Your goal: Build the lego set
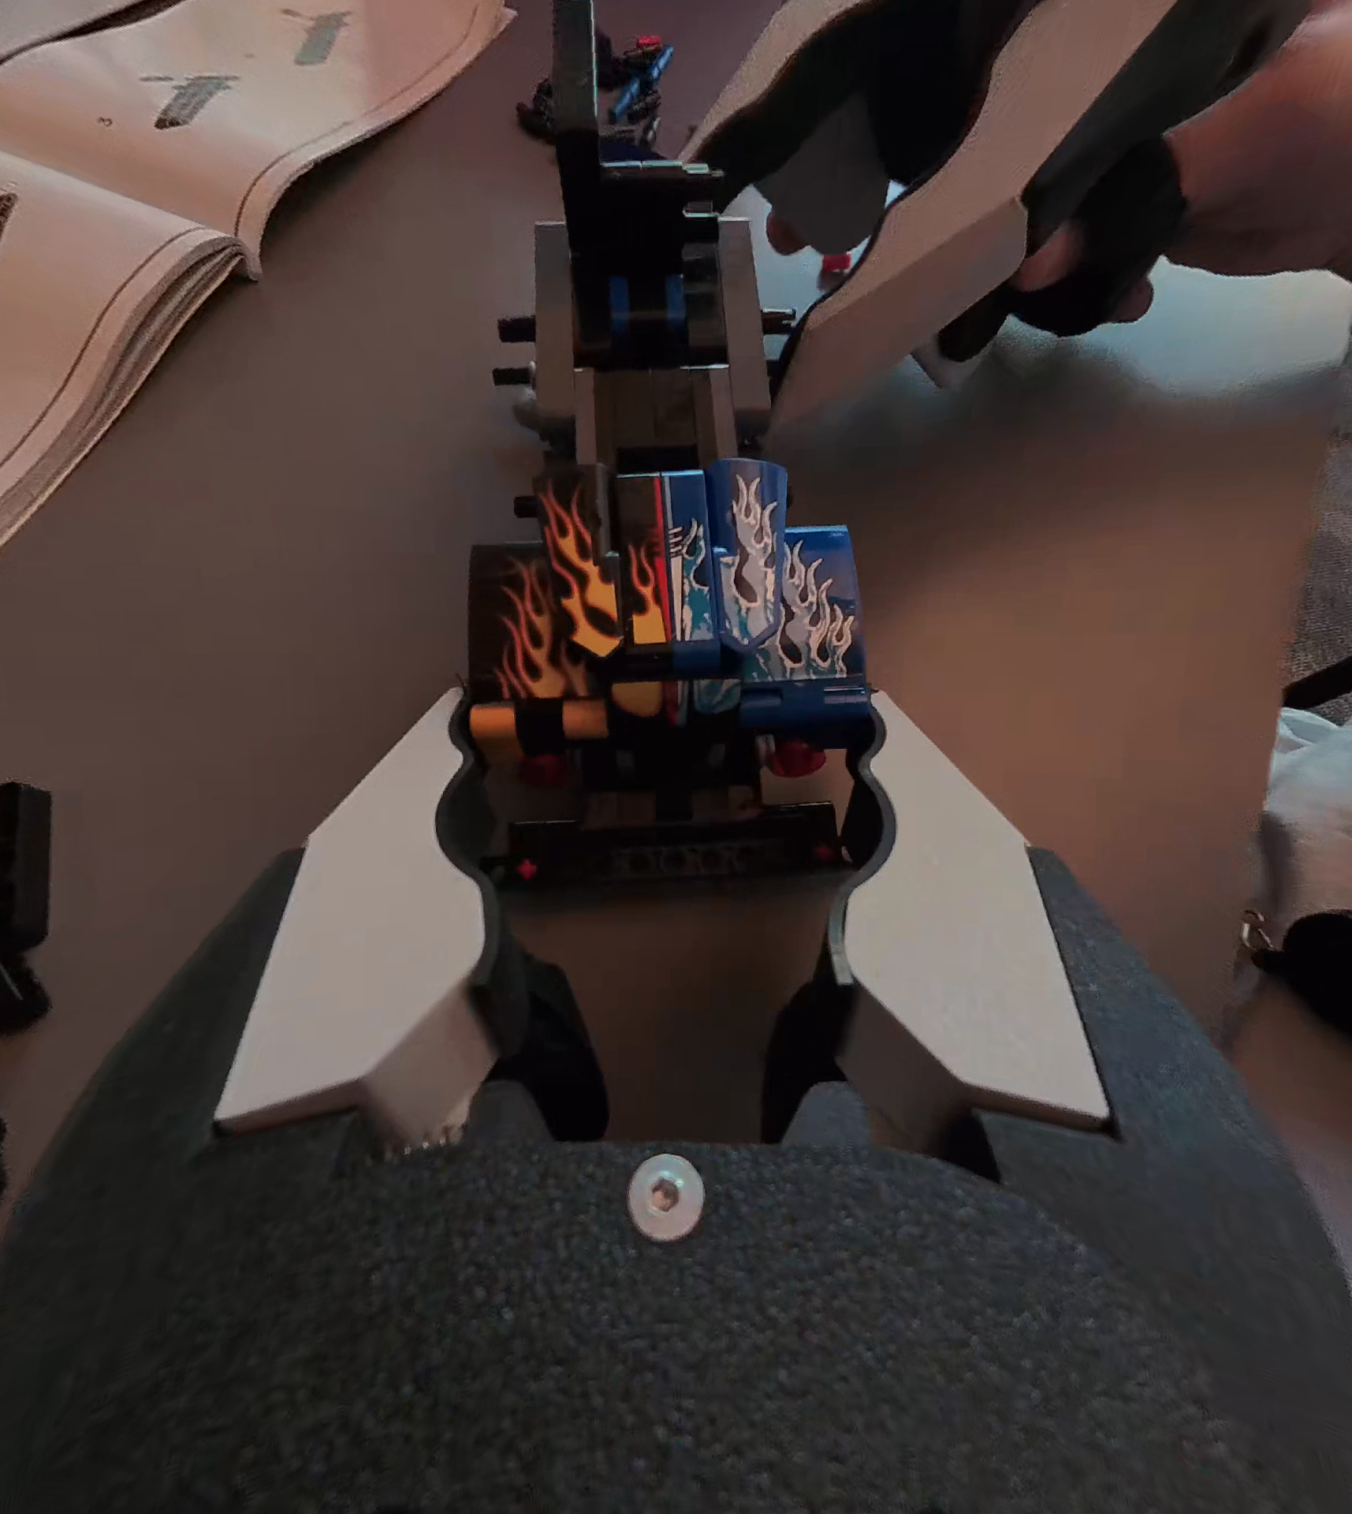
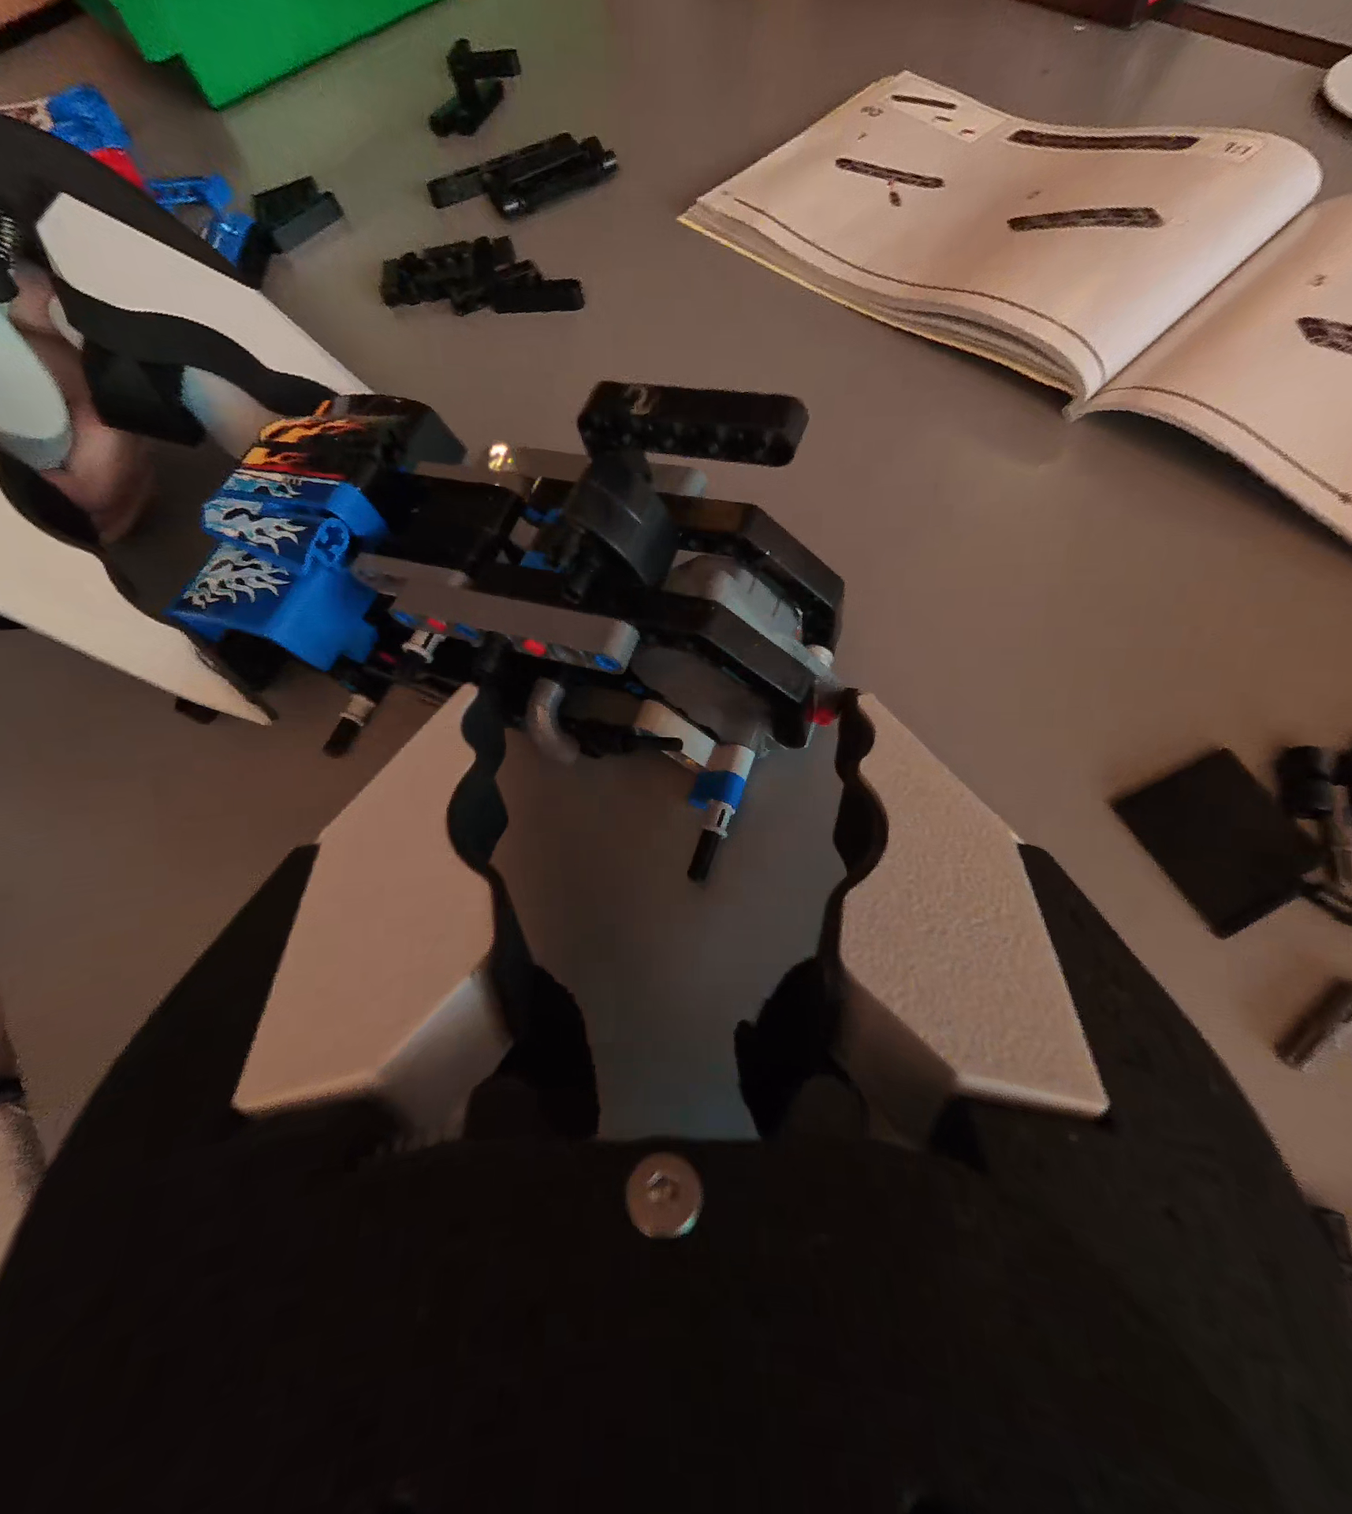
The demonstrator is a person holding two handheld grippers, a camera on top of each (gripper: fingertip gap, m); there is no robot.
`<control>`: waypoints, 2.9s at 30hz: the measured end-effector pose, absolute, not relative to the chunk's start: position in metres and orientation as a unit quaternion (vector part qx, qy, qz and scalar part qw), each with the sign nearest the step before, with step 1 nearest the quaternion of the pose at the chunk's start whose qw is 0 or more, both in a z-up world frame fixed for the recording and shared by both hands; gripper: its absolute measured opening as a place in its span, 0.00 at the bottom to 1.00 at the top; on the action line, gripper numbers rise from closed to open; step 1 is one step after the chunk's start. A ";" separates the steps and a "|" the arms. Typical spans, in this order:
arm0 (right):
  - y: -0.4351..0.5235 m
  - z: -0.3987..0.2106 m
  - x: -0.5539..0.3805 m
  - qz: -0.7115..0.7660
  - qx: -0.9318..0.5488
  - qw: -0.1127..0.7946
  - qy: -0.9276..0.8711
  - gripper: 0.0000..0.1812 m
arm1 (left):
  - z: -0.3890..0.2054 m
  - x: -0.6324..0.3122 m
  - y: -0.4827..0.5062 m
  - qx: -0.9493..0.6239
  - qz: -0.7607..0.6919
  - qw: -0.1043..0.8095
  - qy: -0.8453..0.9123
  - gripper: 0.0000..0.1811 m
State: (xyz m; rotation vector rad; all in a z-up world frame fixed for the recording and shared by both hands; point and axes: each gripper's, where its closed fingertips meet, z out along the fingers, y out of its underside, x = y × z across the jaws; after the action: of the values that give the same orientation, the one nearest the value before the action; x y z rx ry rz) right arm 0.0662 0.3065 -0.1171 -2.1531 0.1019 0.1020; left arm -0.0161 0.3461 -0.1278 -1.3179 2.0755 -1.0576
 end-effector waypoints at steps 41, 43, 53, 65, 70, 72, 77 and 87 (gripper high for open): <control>0.282 -0.057 0.099 -0.023 -0.771 0.621 0.138 0.40 | -0.062 -0.079 0.537 -0.584 -0.309 0.352 0.663 0.33; 0.278 -0.055 0.094 -0.043 -0.764 0.630 0.130 0.37 | -0.066 -0.095 0.557 -0.601 -0.280 0.357 0.658 0.27; 0.287 -0.050 0.076 -0.061 -0.754 0.650 0.076 0.37 | -0.131 -0.035 0.584 -0.688 -0.246 0.206 0.651 0.19; 0.285 -0.050 0.082 -0.032 -0.737 0.670 0.084 0.35 | -0.077 0.009 0.615 -0.575 -0.169 0.318 0.734 0.04; 0.282 -0.048 0.083 -0.016 -0.730 0.677 0.092 0.34 | -0.046 0.077 0.586 -0.434 -0.181 0.296 0.831 0.04; 0.282 -0.047 0.084 -0.012 -0.728 0.679 0.093 0.34 | -0.056 0.114 0.578 -0.399 -0.182 0.253 0.862 0.04; 0.282 -0.048 0.085 -0.005 -0.728 0.678 0.098 0.34 | -0.087 0.199 0.541 -0.300 -0.229 0.154 0.913 0.04; 0.283 -0.050 0.085 0.004 -0.732 0.674 0.099 0.34 | -0.143 0.227 0.546 -0.305 -0.208 0.064 0.927 0.04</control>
State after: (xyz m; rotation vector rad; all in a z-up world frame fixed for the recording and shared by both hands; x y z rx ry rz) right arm 0.0848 0.2826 -0.0495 -1.6482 0.2224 0.0087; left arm 0.2265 0.5464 -0.1434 -0.9216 2.7988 -0.6293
